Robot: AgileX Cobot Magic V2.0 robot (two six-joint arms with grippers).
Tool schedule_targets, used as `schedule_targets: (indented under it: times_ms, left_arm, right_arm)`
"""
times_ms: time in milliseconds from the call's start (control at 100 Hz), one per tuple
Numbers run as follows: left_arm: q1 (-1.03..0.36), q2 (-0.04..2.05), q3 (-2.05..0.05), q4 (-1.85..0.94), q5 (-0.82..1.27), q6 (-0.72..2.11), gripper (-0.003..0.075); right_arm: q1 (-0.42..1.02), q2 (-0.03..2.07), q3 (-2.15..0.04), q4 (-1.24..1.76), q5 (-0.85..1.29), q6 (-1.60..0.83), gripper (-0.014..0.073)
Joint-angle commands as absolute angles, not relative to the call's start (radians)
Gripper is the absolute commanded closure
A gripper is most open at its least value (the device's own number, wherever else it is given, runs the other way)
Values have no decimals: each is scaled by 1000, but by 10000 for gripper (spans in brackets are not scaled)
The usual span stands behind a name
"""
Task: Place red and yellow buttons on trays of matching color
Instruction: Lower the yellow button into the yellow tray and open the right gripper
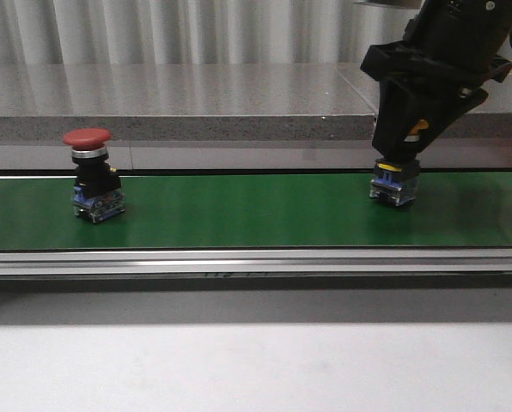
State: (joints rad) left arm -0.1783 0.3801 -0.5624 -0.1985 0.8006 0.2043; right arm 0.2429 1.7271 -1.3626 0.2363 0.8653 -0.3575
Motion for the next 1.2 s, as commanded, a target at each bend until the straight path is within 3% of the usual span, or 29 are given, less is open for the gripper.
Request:
schedule_targets:
  times_ms: [0, 450, 1190]
  left_arm:
    - [-187, 388, -588, -213, 729, 205, 741]
    - [-187, 388, -588, -213, 729, 205, 741]
    - [-187, 388, -588, -213, 729, 205, 741]
  right_arm:
    - [229, 1647, -1395, 246, 836, -344, 549]
    - [20, 1454, -1394, 144, 860, -74, 549]
    - [-537, 1392, -1272, 88, 893, 89, 549]
